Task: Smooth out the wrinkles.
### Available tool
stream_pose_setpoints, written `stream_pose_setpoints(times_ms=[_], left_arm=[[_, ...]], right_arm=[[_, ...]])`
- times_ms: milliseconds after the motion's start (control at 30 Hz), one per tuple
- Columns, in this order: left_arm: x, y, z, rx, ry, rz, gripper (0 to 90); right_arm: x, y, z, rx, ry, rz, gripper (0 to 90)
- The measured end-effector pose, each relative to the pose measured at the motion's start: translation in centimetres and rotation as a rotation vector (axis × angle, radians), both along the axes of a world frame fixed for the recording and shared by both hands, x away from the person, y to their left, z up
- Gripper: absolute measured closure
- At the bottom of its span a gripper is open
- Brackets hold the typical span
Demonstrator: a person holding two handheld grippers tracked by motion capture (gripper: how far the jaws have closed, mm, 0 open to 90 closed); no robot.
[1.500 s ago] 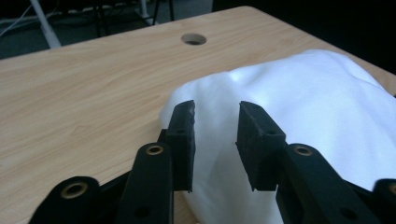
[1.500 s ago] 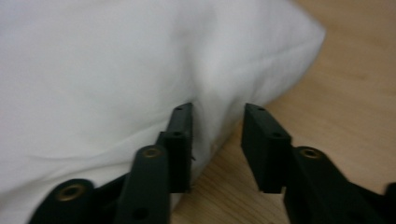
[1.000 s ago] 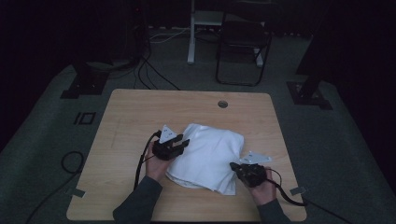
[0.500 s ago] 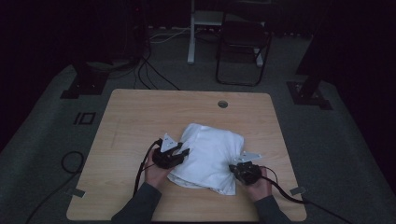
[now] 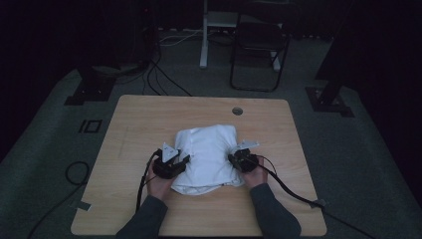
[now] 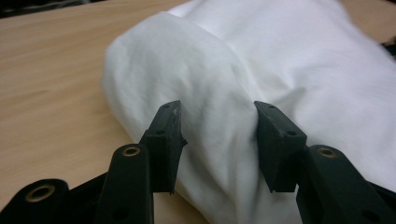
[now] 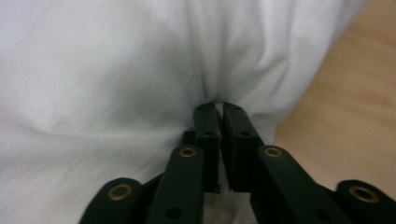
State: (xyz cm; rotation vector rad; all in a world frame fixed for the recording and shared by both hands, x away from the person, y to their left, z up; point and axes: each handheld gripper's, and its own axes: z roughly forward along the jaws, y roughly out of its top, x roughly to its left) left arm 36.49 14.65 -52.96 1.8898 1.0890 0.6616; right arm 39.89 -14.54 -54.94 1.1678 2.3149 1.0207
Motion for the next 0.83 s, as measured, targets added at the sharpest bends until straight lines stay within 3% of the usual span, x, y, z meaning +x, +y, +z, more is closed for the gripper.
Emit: stream_pose_setpoints(times_ms=[133,167,200,267,400,533,667,833], left_arm=[[2.7,0.1,0.3,0.013,0.004,0.063,54.4],[2.7,0.1,0.3,0.013,0.004,0.063,54.5],[3.5,0.2,0.5,-0.006,0.009,0.077,54.5],[3.7,0.5,0.8,-0.020,0.004,0.079,53.9],[2.4,1.6,1.8,-0.073,-0.022,0.067,51.2],[0.4,3.2,2.2,-0.125,-0.030,0.072,49.8],[-0.5,4.7,1.8,-0.147,-0.005,0.081,49.0],[-0.6,6.0,1.6,-0.183,0.012,0.094,48.5]], right_arm=[[2.0,0.2,0.1,0.033,0.004,-0.040,71.5],[2.0,0.2,0.1,0.033,0.004,-0.040,71.5],[2.4,0.1,0.2,0.043,0.008,-0.048,68.9],[2.5,-0.4,0.5,0.061,-0.001,-0.070,55.4],[0.7,-2.3,1.7,0.132,-0.053,-0.074,45.7],[-1.5,-4.8,2.1,0.148,-0.088,-0.083,41.0],[-2.9,-6.9,1.9,0.160,-0.085,-0.107,38.7],[-3.2,-8.6,1.6,0.194,-0.066,-0.146,35.8]])
